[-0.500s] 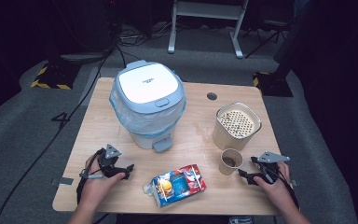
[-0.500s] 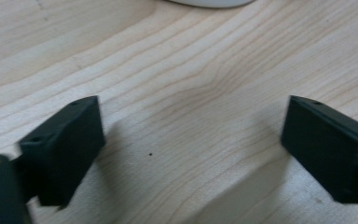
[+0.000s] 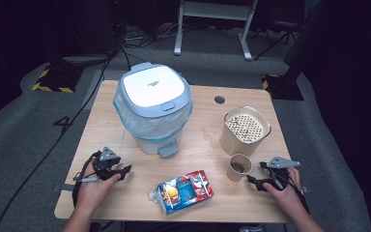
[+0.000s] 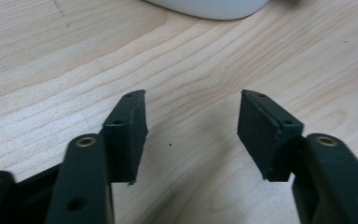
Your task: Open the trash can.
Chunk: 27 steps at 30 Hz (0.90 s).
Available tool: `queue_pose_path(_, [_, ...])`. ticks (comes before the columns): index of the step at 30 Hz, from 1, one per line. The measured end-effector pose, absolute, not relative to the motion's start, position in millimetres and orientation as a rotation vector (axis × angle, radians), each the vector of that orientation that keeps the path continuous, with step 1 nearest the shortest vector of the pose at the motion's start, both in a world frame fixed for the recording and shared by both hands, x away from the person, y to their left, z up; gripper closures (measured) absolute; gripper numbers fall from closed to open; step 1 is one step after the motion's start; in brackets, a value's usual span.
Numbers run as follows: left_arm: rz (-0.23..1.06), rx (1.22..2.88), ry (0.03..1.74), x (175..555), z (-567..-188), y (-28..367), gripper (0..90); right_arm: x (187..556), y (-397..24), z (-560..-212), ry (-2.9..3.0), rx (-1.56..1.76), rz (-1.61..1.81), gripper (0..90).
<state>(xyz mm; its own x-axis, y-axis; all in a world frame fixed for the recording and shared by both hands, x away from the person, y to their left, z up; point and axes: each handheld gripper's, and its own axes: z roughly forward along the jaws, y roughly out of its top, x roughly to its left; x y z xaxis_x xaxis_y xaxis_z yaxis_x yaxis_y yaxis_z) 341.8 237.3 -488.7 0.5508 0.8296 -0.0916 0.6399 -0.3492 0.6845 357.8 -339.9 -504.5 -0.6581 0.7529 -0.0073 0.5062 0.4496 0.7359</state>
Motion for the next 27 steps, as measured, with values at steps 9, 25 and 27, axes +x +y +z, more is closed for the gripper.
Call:
queue_pose_path(9, [0.35,2.056,1.048,335.6,-455.2,234.1,53.5,358.1,-340.4,-504.5,2.369,1.076,1.04,16.3])
queue_pose_path(25, [0.353,1.918,0.868,347.7,-390.9,221.7,62.9,358.1,-340.4,-504.6,2.368,1.076,1.042,16.6])
queue_pose_path(27, [0.355,1.915,0.858,348.6,-387.4,221.0,64.4,358.1,-340.4,-504.6,2.368,1.076,1.042,16.6])
